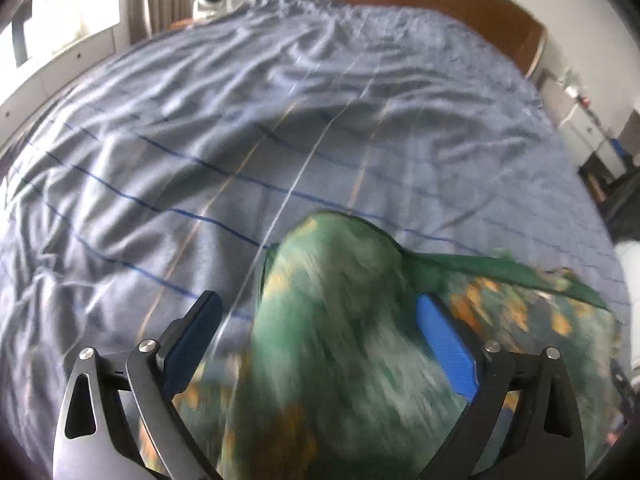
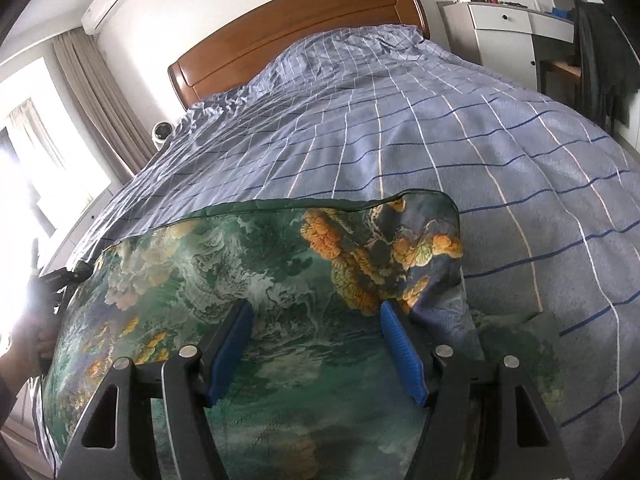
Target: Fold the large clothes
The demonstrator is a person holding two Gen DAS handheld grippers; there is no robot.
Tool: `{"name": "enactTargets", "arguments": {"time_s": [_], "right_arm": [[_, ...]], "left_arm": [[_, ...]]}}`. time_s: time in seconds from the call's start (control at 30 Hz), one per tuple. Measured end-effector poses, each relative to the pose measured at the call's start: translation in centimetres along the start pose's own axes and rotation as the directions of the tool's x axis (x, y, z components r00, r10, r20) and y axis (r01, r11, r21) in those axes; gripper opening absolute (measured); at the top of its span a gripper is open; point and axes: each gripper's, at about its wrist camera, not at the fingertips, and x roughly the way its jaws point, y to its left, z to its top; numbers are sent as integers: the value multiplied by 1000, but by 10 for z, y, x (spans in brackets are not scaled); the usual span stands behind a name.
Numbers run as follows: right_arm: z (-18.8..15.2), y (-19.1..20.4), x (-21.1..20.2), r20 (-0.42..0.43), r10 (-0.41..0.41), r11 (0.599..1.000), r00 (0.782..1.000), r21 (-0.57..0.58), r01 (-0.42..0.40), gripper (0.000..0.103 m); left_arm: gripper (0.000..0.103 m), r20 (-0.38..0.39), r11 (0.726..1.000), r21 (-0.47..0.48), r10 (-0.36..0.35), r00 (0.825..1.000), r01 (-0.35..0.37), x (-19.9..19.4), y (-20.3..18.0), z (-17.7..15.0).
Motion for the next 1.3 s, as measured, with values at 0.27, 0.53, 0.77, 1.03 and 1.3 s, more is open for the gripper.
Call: {"name": "enactTargets", "arguments": {"time_s": [0.27, 0.53, 0.77, 1.03, 1.3], "right_arm": [[26, 6, 4, -141, -61, 998, 988, 7, 63, 68], [15, 53, -111, -32, 43, 996, 999, -76, -46, 72], [-69, 51, -162, -56, 123, 992, 991, 0, -123, 72], [-112, 32, -199, -65, 87, 996, 994, 33, -85, 72], [-129, 4, -194, -73, 0, 991, 997, 134, 10, 73]], "left_arm": [[99, -5, 960, 244, -139, 990, 136, -76, -65, -38], [99, -6, 944, 261, -208, 978, 202, -68, -148, -24], [99, -113, 913, 374, -127, 985, 160, -32, -184, -68], [99, -30, 825, 554, -115, 993, 112, -93, -177, -164], [99, -119, 790, 560, -221, 968, 249, -152, -167, -235]]}}
